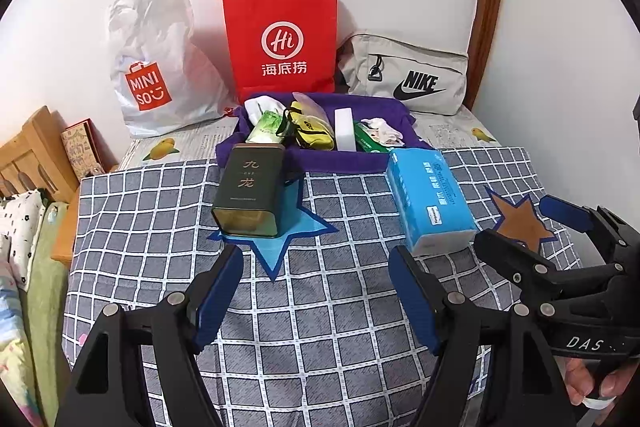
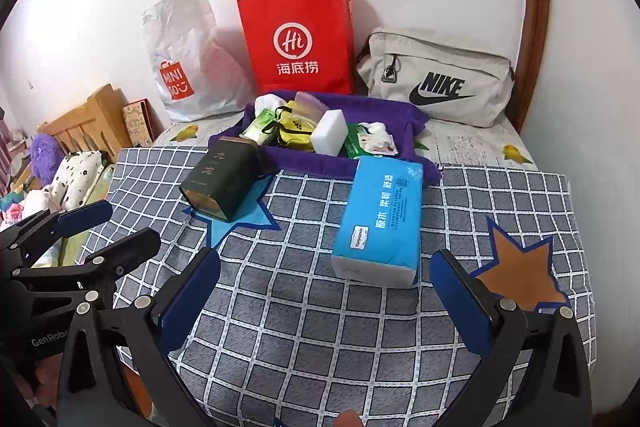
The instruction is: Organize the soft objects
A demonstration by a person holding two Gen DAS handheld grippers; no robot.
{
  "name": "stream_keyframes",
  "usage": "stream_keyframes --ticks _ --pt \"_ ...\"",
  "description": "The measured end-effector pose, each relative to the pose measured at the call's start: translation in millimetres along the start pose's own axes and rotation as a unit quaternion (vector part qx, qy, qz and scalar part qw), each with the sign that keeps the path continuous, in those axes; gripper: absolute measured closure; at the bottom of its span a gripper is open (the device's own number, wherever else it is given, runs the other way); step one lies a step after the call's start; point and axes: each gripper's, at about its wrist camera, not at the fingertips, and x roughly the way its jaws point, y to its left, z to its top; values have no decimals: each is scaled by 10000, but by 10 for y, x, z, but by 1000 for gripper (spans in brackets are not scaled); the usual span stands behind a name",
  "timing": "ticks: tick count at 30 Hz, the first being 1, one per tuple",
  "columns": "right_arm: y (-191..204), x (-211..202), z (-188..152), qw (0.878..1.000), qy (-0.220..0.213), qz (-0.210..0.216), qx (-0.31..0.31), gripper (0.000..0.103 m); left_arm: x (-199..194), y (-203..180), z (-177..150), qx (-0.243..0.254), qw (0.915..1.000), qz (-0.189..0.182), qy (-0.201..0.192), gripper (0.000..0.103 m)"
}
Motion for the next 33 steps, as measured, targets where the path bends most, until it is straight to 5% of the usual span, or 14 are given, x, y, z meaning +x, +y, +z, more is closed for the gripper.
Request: stream_keyframes --ticks 33 --pt "27 -59 8 9999 -76 -98 -116 0 -42 11 -12 -77 10000 27 -17 30"
